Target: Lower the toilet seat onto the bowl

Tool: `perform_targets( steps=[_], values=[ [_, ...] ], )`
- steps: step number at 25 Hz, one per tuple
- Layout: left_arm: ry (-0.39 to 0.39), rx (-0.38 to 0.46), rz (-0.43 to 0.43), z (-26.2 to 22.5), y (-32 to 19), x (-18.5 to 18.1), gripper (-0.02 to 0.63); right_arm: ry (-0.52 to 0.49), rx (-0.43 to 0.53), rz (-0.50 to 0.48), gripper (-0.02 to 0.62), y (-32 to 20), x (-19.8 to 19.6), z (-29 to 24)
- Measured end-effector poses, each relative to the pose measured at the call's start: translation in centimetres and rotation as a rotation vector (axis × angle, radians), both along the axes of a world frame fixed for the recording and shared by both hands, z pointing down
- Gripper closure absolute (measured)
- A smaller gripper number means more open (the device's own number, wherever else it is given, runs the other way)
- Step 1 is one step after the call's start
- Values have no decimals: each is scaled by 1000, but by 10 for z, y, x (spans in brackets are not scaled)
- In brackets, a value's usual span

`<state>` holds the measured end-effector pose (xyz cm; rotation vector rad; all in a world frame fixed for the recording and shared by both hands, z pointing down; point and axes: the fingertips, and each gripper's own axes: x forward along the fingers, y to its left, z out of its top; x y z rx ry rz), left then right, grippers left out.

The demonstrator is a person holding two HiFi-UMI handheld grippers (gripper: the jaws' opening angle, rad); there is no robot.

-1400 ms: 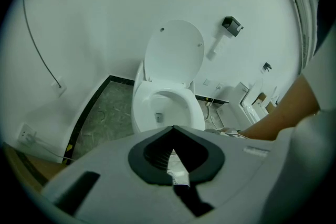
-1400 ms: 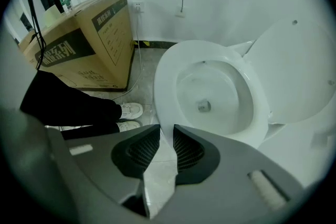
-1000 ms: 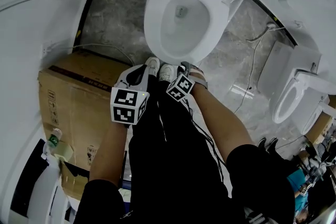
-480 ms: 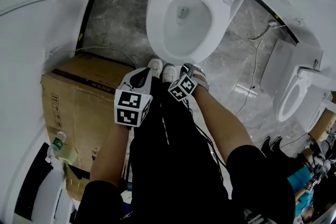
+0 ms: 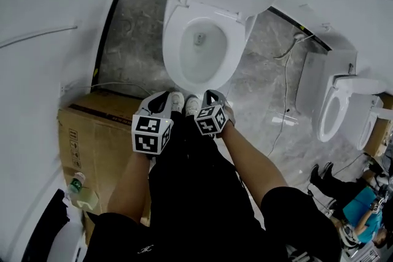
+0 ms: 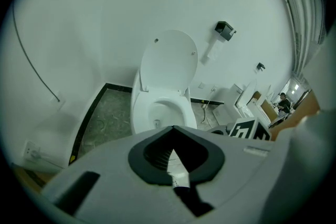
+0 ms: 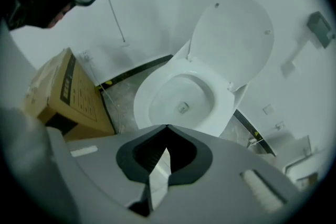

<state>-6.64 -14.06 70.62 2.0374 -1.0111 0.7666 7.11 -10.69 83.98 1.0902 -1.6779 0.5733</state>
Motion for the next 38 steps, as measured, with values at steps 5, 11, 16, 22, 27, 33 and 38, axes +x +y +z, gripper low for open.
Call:
perform_targets(
  steps=[5, 11, 16, 22, 27, 33, 38],
  values=[
    [29, 69, 8, -57, -19, 14, 600, -116, 184, 148, 588, -27, -3, -99],
    [68, 170, 44, -134, -40, 39, 600, -206, 399, 287, 588, -55, 10, -217],
    [91, 257, 80, -193, -48, 57, 600, -269, 551, 368, 588, -68, 23, -306],
    [119, 368, 91, -264, -56, 75, 600, -320, 719, 405, 588, -74, 39, -402],
    [136, 463, 104, -321, -54, 88, 600, -356, 817, 406, 588, -70, 42, -466],
    [132, 566, 127, -381, -57, 104, 600, -395, 929, 393, 588, -74, 52, -538],
    [141, 609, 120, -407, -52, 110, 600, -397, 983, 379, 589, -67, 63, -573]
  ],
)
